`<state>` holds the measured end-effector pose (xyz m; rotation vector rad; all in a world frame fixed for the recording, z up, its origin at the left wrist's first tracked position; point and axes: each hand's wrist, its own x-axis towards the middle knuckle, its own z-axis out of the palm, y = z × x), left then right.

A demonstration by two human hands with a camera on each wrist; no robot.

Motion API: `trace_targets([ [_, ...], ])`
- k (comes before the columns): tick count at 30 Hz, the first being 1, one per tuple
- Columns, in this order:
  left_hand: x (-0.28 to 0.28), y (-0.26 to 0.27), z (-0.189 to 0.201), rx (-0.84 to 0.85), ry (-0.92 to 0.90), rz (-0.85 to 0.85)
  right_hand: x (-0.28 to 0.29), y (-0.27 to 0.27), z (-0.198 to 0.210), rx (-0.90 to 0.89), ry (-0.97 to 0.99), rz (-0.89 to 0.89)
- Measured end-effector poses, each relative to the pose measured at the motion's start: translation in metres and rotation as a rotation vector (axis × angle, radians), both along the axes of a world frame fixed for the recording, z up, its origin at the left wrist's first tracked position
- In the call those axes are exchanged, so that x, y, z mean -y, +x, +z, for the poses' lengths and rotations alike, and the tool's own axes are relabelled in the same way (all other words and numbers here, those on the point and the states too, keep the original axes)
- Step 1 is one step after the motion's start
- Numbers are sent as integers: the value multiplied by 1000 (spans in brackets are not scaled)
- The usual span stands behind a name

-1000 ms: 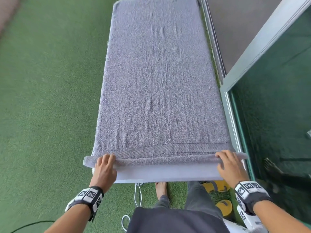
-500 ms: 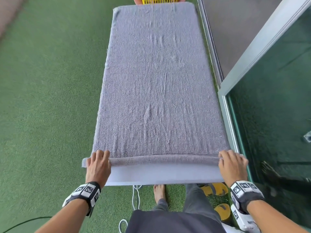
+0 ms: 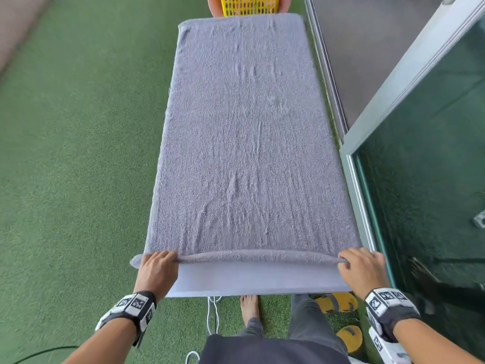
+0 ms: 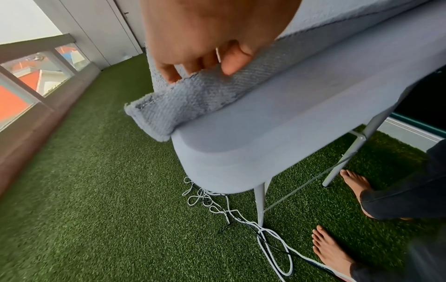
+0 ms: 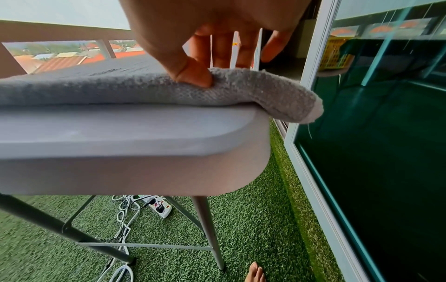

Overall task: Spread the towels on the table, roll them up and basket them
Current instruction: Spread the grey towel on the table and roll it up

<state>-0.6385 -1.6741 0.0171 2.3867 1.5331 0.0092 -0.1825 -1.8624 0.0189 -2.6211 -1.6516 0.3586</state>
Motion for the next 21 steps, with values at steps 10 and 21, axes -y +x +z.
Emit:
trace_targets([
  [10, -2, 5, -2, 27, 45, -54, -4, -5, -5, -90, 17, 36],
  [21, -3, 4, -2, -12, 23, 22, -18, -1, 6, -34, -14, -7],
])
